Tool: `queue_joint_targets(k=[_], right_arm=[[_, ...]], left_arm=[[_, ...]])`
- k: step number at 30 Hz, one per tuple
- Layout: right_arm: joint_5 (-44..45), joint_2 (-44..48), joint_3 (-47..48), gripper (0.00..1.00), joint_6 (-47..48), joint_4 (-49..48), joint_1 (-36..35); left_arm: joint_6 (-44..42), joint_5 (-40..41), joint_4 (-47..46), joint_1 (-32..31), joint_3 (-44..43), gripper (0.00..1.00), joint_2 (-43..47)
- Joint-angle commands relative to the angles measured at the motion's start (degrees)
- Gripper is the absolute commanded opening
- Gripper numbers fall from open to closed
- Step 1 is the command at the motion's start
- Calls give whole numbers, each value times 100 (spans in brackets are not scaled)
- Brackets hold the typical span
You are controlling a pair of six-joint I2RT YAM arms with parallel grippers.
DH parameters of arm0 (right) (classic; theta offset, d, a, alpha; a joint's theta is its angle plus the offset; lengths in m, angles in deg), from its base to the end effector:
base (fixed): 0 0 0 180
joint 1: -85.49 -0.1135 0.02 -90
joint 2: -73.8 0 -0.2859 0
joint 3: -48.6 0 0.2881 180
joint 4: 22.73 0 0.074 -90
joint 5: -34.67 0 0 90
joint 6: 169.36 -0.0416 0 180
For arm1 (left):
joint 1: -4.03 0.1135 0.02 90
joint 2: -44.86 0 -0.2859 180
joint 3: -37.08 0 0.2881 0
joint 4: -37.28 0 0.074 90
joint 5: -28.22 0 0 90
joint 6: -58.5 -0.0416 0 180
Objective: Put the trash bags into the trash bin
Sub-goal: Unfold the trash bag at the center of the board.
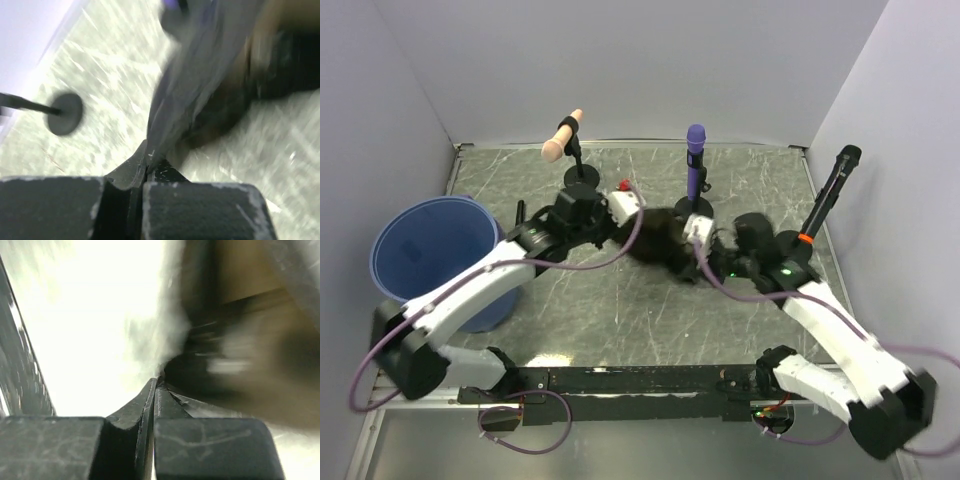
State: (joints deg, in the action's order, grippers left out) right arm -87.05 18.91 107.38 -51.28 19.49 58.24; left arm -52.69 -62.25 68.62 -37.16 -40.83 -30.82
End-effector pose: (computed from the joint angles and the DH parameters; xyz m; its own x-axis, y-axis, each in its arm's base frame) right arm 0.1934 0.1242 0.2991 -0.1305 -0.5176 -0.8456 -0.9267 0.3669 -0.0816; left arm 0.2543 -0.2230 0.3455 -0.1014 0.5690 -0.8161 0.7514 0.5814 0.3121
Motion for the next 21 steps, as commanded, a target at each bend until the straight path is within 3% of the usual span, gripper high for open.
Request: queue_joint_targets(k=[1, 6, 11, 16, 19, 21], right_arm=[[-405, 410, 879, 0, -197, -233, -27], [-176, 611, 510, 0, -741, -532, -27], [-237, 716, 615, 0, -752, -103, -27], [-282, 665, 860, 48, -645, 276, -9], [-431, 287, 1168, 69, -733, 373, -18], [-370, 24, 1378, 77, -873, 347, -18]], left_arm=[[729, -7, -447, -21, -538, 1, 766], [844, 29, -533, 6, -583, 1, 756], [994, 29, -498, 23, -741, 1, 730], [863, -84, -578, 76, -838, 1, 783], [678, -374, -551, 85, -847, 1, 835], [651, -497, -560, 76, -855, 1, 871]])
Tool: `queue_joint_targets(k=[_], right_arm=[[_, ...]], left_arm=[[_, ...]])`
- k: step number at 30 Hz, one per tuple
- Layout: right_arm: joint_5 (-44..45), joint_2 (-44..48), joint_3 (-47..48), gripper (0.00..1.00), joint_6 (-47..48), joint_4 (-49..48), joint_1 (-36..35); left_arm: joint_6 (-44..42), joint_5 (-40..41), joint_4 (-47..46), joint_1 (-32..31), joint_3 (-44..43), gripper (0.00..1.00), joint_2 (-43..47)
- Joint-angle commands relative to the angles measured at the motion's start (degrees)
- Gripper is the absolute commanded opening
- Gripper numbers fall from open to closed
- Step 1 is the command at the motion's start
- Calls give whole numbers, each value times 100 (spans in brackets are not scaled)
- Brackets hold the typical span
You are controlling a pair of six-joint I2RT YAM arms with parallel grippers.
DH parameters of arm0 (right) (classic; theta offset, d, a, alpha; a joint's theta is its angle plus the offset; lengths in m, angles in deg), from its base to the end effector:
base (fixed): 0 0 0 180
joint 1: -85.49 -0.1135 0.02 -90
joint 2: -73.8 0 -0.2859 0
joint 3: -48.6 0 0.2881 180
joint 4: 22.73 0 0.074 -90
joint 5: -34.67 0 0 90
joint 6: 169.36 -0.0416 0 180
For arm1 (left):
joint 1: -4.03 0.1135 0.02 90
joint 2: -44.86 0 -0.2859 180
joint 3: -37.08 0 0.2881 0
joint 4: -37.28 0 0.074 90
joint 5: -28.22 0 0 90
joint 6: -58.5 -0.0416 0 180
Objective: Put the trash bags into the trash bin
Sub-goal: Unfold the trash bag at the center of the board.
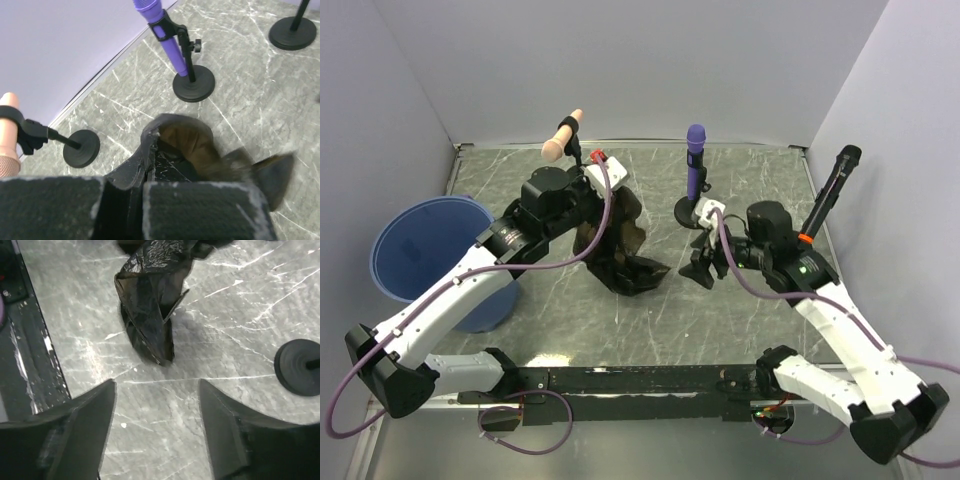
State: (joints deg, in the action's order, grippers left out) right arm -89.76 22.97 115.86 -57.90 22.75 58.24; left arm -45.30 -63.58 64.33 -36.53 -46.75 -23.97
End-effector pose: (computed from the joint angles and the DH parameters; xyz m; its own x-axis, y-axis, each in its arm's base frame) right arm 0.1763 0.1173 0.3640 -0.1028 -0.3924 -0.9140 -0.9184 0.3905 -0.0643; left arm 0.2332 -0.2013 0.4305 0.0066 0.3082 -0.9513 0.6917 0.6857 0.2269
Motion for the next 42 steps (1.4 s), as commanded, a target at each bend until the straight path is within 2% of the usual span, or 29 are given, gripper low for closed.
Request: queue_joint_targets(k=[1, 5, 8, 10, 15, 19, 23, 28, 32, 42], right_arm=[[-55, -514, 584, 81, -299, -49, -9], [-212, -832, 672, 99, -843, -619, 17], [-598, -1086, 777, 99, -1378, -1181, 9], [-783, -1297, 865, 99, -1748, -1559, -44], [-784, -2070, 1373, 99, -2409, -2194, -596], [-4, -2615, 2208, 99, -2435, -2124, -1054], [1191, -2906, 2798, 99, -2435, -1852, -1458], [1886, -3135, 3088, 99, -2260, -1728, -1819], [2897, -3311, 3212, 99, -2198, -1622, -1942], [3373, -3591, 3168, 99, -1416, -2281, -2074]], left_arm=[[-105, -417, -88, 21, -298, 1, 187], [-96, -540, 35, 21, -535, 1, 160], [-70, -322, 79, 13, -772, 1, 64], [61, 134, 35, 21, -983, 1, -50], [185, 882, 0, 21, -1510, 1, -349], [352, 1418, -35, 13, -1792, 1, -542], [387, 1665, -18, 48, -1985, 1, -666], [527, 1867, 27, 135, -2319, 1, -771], [764, 1921, 158, 250, -2618, 1, -850], [1037, 1710, 325, 408, -2935, 1, -807]])
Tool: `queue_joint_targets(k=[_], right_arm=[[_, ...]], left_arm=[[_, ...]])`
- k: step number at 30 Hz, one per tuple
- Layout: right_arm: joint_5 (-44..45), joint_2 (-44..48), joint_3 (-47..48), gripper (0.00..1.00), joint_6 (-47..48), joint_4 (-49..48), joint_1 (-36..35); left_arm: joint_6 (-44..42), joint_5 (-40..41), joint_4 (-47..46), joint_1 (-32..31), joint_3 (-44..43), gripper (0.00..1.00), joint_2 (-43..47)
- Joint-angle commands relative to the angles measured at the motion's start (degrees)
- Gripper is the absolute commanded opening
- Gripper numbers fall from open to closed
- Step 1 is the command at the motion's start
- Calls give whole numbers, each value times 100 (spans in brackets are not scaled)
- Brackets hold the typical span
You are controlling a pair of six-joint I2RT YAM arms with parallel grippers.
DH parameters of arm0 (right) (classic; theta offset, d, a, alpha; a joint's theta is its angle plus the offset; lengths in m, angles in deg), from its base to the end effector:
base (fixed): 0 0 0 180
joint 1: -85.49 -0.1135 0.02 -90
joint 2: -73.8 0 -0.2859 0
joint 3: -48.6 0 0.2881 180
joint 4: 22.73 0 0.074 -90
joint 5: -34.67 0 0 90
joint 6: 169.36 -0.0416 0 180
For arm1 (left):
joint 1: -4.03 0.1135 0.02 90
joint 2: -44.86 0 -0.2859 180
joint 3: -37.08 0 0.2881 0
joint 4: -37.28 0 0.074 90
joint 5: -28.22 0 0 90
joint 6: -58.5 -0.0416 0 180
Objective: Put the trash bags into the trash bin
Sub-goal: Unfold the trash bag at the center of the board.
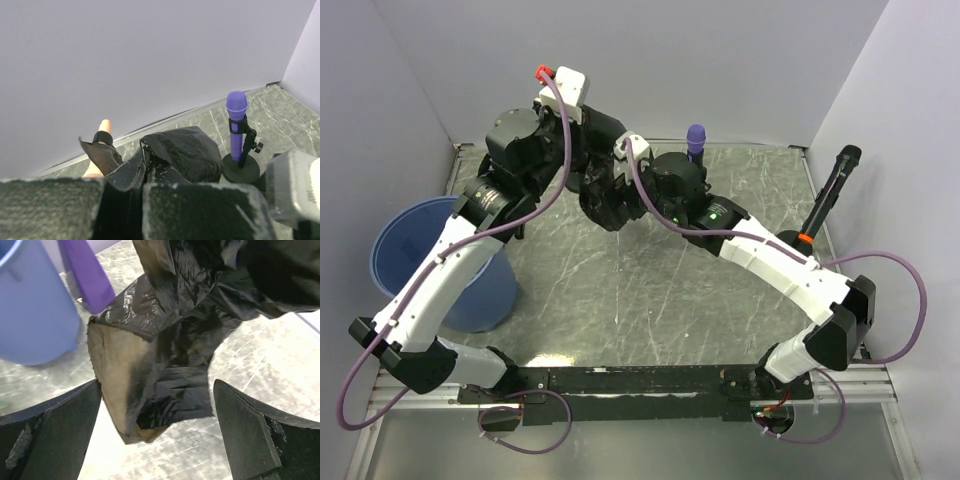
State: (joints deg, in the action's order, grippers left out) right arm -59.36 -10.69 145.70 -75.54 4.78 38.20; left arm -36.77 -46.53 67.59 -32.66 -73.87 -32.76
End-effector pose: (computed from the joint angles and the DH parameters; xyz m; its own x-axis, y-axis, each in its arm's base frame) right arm 0.2592 0.2851 0.4313 -0.1221 -0.2303 -0.9654 -0.7889 0.6127 -0.0464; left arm 0.2578 -0.1785 0.5571 0.0757 0.0541 -0.9957 0.3604 0.9295 0.0779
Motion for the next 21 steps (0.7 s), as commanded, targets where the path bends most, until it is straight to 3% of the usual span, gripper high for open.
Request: queue_joint_targets(k=[1, 14, 21], right_arm=[[333, -304, 280, 99, 383, -520, -87], [254, -999, 993, 99, 559, -608, -422], [457, -1026, 1239, 63, 735, -731, -352]], left_arm=[[194, 5, 8, 30, -231, 1, 72], [387, 75, -9, 267, -565, 1, -16], [440, 22, -9, 364, -469, 1, 54]])
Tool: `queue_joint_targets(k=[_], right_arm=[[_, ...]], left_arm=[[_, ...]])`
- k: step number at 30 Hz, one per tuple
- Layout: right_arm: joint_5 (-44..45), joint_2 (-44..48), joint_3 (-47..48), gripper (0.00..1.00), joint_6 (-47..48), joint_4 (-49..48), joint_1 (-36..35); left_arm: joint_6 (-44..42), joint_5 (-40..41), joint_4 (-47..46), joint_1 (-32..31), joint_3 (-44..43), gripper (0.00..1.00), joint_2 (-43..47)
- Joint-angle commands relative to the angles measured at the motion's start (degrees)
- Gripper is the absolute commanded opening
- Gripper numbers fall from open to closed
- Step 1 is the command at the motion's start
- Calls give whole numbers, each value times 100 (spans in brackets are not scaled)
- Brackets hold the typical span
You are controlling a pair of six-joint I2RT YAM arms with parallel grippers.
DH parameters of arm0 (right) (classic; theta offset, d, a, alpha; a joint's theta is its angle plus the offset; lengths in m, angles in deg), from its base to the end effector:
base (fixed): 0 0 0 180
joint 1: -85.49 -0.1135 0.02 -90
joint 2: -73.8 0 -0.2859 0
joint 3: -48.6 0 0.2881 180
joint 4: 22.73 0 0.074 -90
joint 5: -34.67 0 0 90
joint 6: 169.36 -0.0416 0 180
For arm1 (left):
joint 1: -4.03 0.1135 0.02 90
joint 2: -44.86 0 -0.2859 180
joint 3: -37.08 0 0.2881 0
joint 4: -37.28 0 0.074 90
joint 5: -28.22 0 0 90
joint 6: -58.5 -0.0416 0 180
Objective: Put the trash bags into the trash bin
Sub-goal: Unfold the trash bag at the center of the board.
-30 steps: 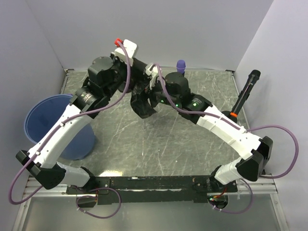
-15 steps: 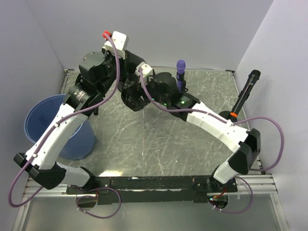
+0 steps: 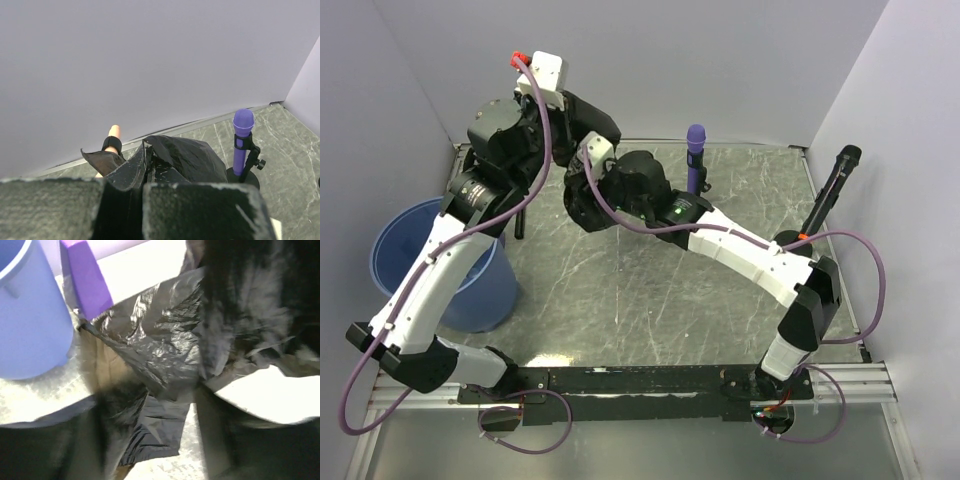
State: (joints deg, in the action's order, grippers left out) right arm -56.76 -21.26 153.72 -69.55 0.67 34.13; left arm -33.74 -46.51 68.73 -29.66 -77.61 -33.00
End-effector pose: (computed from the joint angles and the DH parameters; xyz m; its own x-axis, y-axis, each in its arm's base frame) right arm 0.2748 0.3454 0.4219 -0.0063 -0.2807 -0.9598 -0.8089 0.5657 -0.1601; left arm 0.2591 -0.1596 0.5764 0.0903 -0.0149 -0.9958 0.3137 0.9494 0.0142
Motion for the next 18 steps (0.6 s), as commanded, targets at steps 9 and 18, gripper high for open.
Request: queue_joint_targets(k=[9, 18], right_arm=[[-565, 505, 244, 0, -56, -119, 730], [-4673, 1279, -151, 0, -892, 549, 2445]], left_arm=[[-275, 169, -385, 82, 334, 7, 263], [-621, -2052, -35, 513, 591, 93, 500]])
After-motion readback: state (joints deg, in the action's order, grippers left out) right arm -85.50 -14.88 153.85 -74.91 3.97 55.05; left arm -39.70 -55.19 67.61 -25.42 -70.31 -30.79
